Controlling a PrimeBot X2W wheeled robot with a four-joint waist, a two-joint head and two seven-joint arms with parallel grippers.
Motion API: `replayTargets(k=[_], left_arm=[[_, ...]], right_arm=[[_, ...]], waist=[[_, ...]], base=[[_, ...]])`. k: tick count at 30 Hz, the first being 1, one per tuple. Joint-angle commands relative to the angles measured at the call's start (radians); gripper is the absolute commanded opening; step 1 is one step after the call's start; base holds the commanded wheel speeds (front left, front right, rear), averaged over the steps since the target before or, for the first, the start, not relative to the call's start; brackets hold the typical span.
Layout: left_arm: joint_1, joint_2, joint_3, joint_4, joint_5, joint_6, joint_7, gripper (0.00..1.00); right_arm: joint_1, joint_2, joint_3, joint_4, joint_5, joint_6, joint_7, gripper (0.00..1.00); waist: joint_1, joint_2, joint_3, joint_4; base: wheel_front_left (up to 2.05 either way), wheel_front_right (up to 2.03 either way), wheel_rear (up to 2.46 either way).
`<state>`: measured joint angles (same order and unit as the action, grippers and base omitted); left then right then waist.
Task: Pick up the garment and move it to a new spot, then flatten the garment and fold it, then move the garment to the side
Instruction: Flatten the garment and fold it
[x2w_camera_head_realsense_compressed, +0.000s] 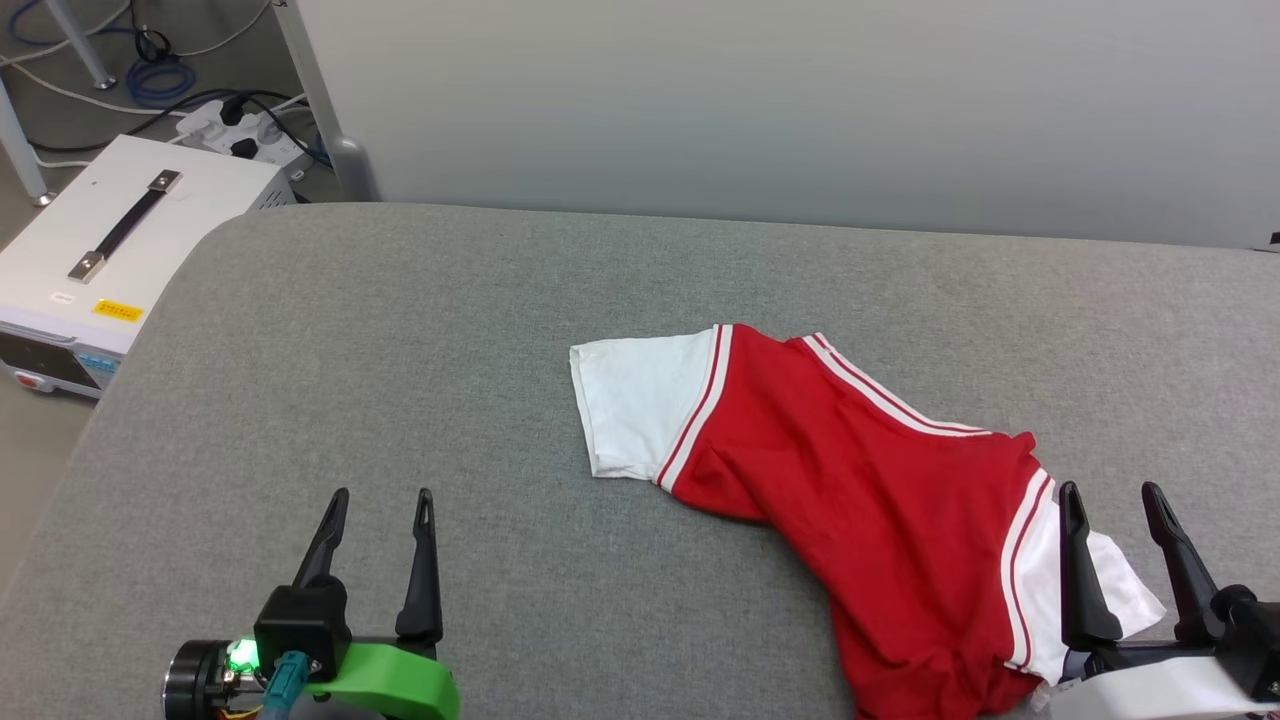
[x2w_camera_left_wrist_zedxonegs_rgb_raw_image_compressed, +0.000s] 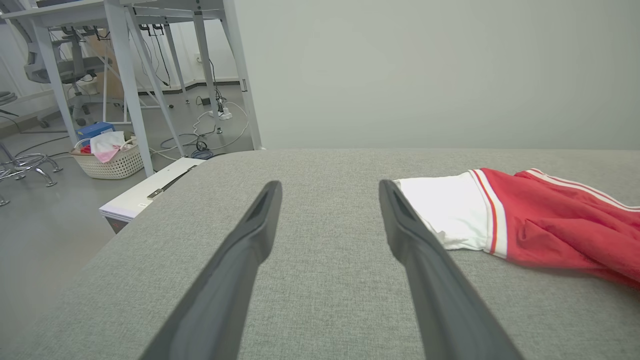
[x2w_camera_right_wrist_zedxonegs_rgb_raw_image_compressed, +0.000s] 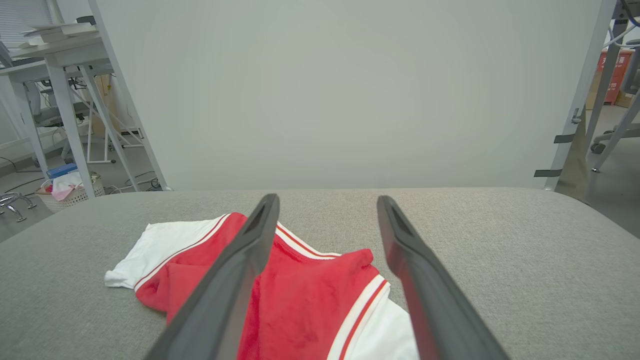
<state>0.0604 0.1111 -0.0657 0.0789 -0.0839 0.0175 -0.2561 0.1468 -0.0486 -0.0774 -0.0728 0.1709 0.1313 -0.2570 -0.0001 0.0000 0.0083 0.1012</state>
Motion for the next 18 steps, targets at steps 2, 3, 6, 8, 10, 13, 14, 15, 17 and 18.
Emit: replayTargets(k=[2,3,6,8,10,13,14,15,17,18], left_arm=[[0.009,-0.01,0.008,0.003,0.012,-0.011,-0.006,1.0],[0.008,-0.012,0.011,0.005,0.014,-0.015,-0.006,1.0],[-0.002,-0.016,0.018,0.013,0.019,-0.024,-0.006,1.0],[-0.015,-0.019,0.023,0.016,0.019,-0.034,-0.006,1.0],[-0.039,-0.017,0.025,0.02,0.021,-0.051,-0.006,1.0],[-0.101,-0.006,0.025,0.032,0.024,-0.077,-0.006,1.0],[-0.125,-0.002,0.025,0.037,0.021,-0.085,-0.006,1.0],[-0.16,0.004,0.023,0.047,0.016,-0.097,-0.006,1.0],[-0.229,0.019,0.018,0.069,0.007,-0.116,-0.006,1.0],[-0.262,0.028,0.012,0.08,0.004,-0.123,-0.006,1.0]], right_arm=[[0.007,-0.002,0.002,0.002,0.005,-0.001,-0.005,1.0],[0.007,-0.002,0.003,0.003,0.005,-0.001,-0.005,1.0],[0.004,-0.002,0.006,0.003,0.006,-0.001,-0.005,1.0],[0.0,-0.002,0.008,0.003,0.006,-0.001,-0.005,1.0],[-0.005,-0.002,0.01,0.002,0.006,-0.001,-0.005,1.0],[-0.018,-0.002,0.016,0.0,0.002,-0.001,-0.005,1.0],[-0.022,-0.002,0.018,-0.002,0.001,-0.001,-0.005,1.0],[-0.029,-0.002,0.021,-0.004,0.0,-0.001,-0.005,1.0],[-0.04,-0.002,0.027,-0.008,-0.003,-0.001,-0.005,1.0],[-0.045,-0.002,0.031,-0.011,-0.005,-0.001,-0.005,1.0]], waist=[[0.0001,0.0,0.001,0.001],[0.0001,0.0,0.001,0.002],[0.0001,0.0,0.002,0.001],[0.0001,0.0,0.005,0.0],[0.0001,0.0,0.01,-0.001],[0.0001,0.0,0.024,-0.008],[0.0001,0.0,0.03,-0.012],[0.0001,0.0,0.036,-0.016],[0.0001,0.0,0.053,-0.027],[0.0001,0.0,0.062,-0.034]], base=[[0.0,0.0,0.0],[0.0,0.0,0.0],[0.0,0.0,0.0],[0.0,0.0,0.0],[0.0,0.0,0.0],[0.0,0.0,0.0],[0.0,0.0,0.0],[0.0,0.0,0.0],[0.0,0.0,0.0],[0.0,0.0,0.0]])
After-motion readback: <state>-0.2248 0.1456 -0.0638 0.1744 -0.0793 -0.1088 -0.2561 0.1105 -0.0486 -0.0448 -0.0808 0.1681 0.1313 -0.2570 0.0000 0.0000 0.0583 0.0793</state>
